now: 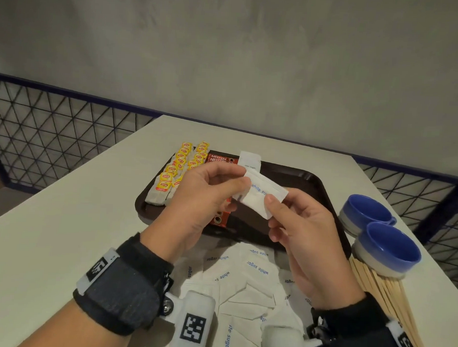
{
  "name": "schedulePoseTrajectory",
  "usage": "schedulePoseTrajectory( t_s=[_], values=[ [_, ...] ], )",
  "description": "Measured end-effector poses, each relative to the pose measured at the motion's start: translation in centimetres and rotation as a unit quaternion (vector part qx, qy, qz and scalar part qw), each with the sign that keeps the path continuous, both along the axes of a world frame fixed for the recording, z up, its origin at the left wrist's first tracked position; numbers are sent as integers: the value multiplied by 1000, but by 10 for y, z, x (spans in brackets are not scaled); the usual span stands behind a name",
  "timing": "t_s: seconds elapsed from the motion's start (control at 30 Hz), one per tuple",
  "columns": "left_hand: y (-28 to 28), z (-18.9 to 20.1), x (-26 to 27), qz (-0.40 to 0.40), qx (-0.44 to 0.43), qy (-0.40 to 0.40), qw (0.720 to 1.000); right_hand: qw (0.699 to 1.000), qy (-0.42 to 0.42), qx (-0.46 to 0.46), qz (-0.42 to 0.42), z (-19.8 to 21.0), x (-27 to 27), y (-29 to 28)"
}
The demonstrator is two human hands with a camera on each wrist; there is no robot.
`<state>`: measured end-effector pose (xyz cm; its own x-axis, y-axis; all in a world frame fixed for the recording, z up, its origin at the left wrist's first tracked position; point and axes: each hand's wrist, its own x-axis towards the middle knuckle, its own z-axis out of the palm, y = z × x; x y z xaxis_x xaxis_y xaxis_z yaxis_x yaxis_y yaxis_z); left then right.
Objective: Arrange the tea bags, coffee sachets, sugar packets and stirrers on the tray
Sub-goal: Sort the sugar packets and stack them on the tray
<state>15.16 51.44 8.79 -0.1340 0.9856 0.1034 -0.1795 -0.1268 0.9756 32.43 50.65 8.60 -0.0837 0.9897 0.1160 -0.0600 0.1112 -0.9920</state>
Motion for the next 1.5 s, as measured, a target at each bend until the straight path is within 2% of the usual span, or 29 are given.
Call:
schedulePoseTrajectory(
  t_s=[0.13, 0.27, 0.4, 0.5, 0.57, 0.67, 0.87, 1.13, 1.4, 1.5],
  values=[
    [7, 4, -14, 98, -9, -54, 994, 999, -19, -37, -9, 18, -1, 24],
    [11, 5, -25, 146, -15, -100, 984, 988, -154, 8, -23, 42, -4, 92],
    [9, 6, -27, 143, -21, -133, 981, 959, -277, -57, 0, 27, -7, 156],
    [11, 3, -29, 150, -17, -125, 981, 945, -307, -108, 18, 10, -10, 185],
    [15, 0, -31, 157, -18, -129, 979, 946, -297, -125, 21, 4, -14, 199],
    [20, -3, -33, 165, -20, -127, 978, 948, -285, -144, 10, -3, -16, 212],
    [23, 1, -37, 167, -3, -159, 973, 935, -333, -124, -12, -13, -20, 229],
    [19, 5, -40, 172, 23, -159, 972, 882, -468, -50, 15, -11, -39, 237],
    [20, 3, -37, 177, 13, -149, 973, 859, -512, -29, 13, -9, -46, 236],
    [21, 2, -37, 181, 8, -149, 972, 840, -542, -20, 25, -10, -47, 234]
  ],
)
